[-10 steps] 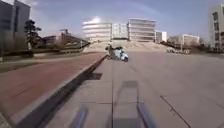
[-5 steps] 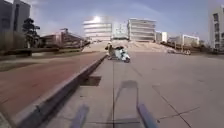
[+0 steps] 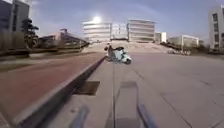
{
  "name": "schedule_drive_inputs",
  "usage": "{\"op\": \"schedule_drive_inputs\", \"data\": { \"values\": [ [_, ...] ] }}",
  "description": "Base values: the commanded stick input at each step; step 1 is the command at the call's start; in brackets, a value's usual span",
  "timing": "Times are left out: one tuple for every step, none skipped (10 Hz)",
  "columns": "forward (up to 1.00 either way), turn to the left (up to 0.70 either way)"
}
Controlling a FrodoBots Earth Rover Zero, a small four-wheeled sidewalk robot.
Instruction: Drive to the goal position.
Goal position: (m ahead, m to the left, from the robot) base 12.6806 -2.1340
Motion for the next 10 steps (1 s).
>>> {"op": "schedule_drive_inputs", "data": {
  "values": [
    [0.7,-0.14],
    [0.7,-0.14],
    [0.7,-0.14],
    [0.7,-0.14],
    [0.7,-0.14],
    [0.7,-0.14],
    [0.7,-0.14],
    [0.7,-0.14],
    [0.7,-0.14],
    [0.7,-0.14]
  ]
}}
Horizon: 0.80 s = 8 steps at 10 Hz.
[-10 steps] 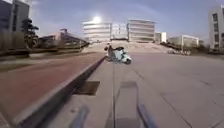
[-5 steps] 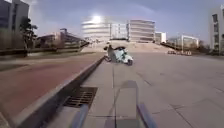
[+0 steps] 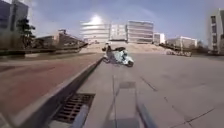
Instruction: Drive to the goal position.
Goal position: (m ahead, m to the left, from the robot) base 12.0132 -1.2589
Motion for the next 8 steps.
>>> {"op": "schedule_drive_inputs", "data": {
  "values": [
    [0.7,-0.14],
    [0.7,-0.14],
    [0.7,-0.14],
    [0.7,-0.14],
    [0.7,-0.14],
    [0.55,-0.22],
    [0.45,-0.27],
    [0.45,-0.27]
  ]
}}
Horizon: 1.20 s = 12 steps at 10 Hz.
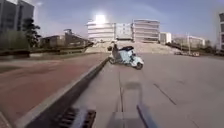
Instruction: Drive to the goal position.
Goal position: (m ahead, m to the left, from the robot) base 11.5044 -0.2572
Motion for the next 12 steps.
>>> {"op": "schedule_drive_inputs", "data": {
  "values": [
    [0.37,-0.59],
    [0.28,-0.29],
    [0.11,-0.39],
    [0.0,-0.45],
    [0.0,-0.45],
    [0.0,-0.45],
    [0.0,-0.45],
    [0.0,-0.45],
    [0.0,-0.45],
    [0.0,-0.45],
    [0.0,-0.45],
    [0.0,-0.45]
  ]
}}
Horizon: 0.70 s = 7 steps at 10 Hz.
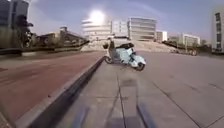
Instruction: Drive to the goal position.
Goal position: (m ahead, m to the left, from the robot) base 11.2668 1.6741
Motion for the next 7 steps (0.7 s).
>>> {"op": "schedule_drive_inputs", "data": {
  "values": [
    [0.04,-0.46],
    [0.1,-0.48],
    [0.03,-0.46],
    [0.0,-0.45],
    [0.0,-0.45],
    [0.0,-0.45],
    [0.09,-0.41]
  ]
}}
